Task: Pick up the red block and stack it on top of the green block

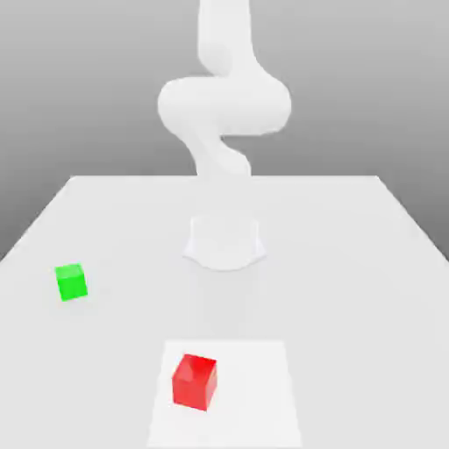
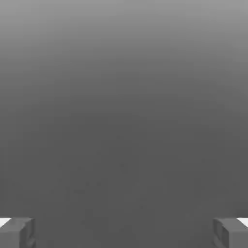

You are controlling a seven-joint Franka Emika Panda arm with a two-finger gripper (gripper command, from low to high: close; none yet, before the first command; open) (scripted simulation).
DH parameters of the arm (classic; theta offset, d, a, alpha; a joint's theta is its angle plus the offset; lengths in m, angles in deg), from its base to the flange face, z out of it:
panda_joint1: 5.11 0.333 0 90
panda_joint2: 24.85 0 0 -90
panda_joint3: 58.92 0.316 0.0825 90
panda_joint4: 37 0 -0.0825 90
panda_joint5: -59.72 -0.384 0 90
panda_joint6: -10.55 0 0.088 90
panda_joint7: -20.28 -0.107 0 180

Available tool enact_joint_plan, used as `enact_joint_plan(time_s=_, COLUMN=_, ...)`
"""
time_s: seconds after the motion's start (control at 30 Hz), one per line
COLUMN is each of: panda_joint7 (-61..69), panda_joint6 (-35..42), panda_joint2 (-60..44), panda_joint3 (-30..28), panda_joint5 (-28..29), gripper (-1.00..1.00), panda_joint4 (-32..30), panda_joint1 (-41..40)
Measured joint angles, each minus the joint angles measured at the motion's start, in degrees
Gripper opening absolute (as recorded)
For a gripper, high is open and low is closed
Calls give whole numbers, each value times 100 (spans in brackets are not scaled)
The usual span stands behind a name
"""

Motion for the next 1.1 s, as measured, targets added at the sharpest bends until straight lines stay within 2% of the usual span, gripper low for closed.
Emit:
enact_joint_plan(time_s=0.67, panda_joint7=-878, panda_joint6=-2172, panda_joint2=-4192, panda_joint3=-17, panda_joint5=23, gripper=0, panda_joint4=-1798, panda_joint1=-493)
enact_joint_plan(time_s=0.87, panda_joint7=-922, panda_joint6=-3127, panda_joint2=-5437, panda_joint3=-16, panda_joint5=-10, gripper=0, panda_joint4=-1795, panda_joint1=-505)
enact_joint_plan(time_s=0.9, panda_joint7=-922, panda_joint6=-3298, panda_joint2=-5638, panda_joint3=-16, panda_joint5=-9, gripper=-100, panda_joint4=-1767, panda_joint1=-504)
enact_joint_plan(time_s=1.1, panda_joint7=-934, panda_joint6=-3387, panda_joint2=-5739, panda_joint3=-13, panda_joint5=4, gripper=-100, panda_joint4=-1752, panda_joint1=-506)
